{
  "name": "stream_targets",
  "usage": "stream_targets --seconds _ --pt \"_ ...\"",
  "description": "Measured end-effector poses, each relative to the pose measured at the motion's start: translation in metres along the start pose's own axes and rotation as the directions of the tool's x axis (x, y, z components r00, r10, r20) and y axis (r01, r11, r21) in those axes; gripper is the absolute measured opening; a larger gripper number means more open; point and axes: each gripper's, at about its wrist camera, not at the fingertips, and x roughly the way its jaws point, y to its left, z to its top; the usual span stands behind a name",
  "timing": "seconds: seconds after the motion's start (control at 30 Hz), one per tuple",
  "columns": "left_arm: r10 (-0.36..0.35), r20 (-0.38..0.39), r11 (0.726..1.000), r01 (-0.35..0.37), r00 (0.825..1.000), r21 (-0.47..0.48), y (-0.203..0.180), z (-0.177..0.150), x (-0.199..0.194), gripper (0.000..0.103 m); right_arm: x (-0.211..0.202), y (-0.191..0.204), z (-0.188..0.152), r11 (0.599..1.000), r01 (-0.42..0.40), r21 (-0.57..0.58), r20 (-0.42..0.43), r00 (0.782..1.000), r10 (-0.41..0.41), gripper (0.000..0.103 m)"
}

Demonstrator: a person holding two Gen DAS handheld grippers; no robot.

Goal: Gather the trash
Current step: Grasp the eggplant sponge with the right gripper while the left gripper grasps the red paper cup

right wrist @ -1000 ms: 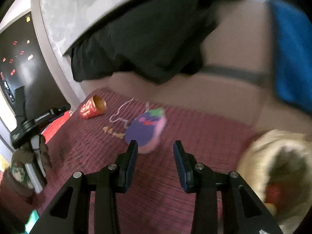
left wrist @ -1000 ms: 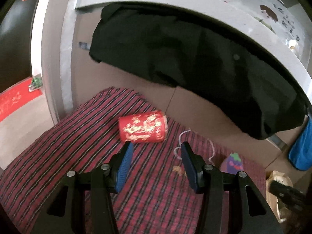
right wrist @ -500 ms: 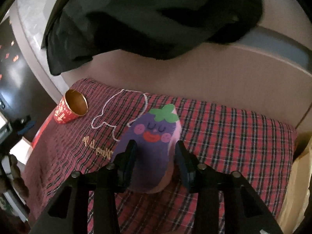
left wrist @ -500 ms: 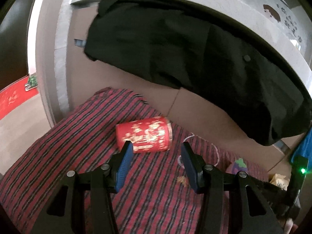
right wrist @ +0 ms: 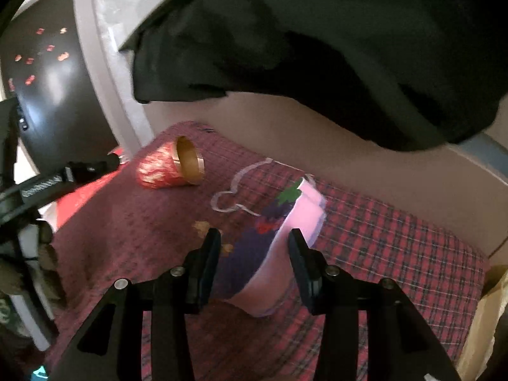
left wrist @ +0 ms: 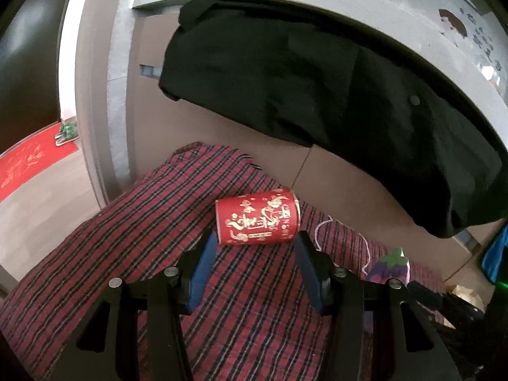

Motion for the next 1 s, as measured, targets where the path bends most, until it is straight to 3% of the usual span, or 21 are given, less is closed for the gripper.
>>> stream_targets --seconds 0.2,0.3,0.4,0.53,0.63,0.73,0.77,0.8,1.0 --pt "0.028 -0.007 1.0 -0.028 1.0 -0.003 -0.009 0.003 0.009 0.052 -0.001 0.018 0.005 0.998 -0.03 -0.05 -0.014 0.999 0.029 0.042" --pt "0.048 -0.016 0.998 -0.047 0.999 0.037 -0.032 0.001 0.025 0.052 -0.008 0.004 0.004 0.999 -0.036 -0.012 -0.01 0.999 0.036 0.041" --pt "0.117 0.009 0.988 -0.118 0.993 0.099 -0.058 -0.002 0.042 0.052 -0.02 -0.019 -0.002 0.999 -0.009 0.037 0.015 1.0 0.009 0.041" --pt "0.23 0.059 0.962 -0.236 0.971 0.138 -0.081 -0.005 0.065 0.052 -0.036 -0.055 -0.015 0.994 0.01 0.112 0.02 1.0 -0.013 0.041" --pt "0.362 0.079 0.91 -0.371 0.929 0.186 -0.09 -0.007 0.089 0.052 -0.047 -0.077 -0.026 0.989 0.026 0.142 0.02 0.999 -0.029 0.041" --pt "0.432 0.08 0.879 -0.439 0.899 0.188 -0.084 -0.006 0.102 0.052 -0.057 -0.093 -0.036 0.987 0.035 0.16 0.026 0.999 -0.04 0.042" --pt "0.439 0.072 0.878 -0.444 0.896 0.176 -0.08 -0.005 0.102 0.052 -0.059 -0.095 -0.038 0.986 0.036 0.162 0.026 0.999 -0.041 0.042" --pt "0.437 0.057 0.885 -0.44 0.898 0.152 -0.073 -0.002 0.101 0.05 -0.061 -0.098 -0.041 0.986 0.037 0.164 0.027 0.999 -0.042 0.042" --pt "0.389 0.049 0.918 -0.392 0.92 0.063 -0.026 0.002 0.069 0.012 -0.061 -0.101 -0.048 0.987 0.021 0.159 0.017 1.0 -0.024 0.042"
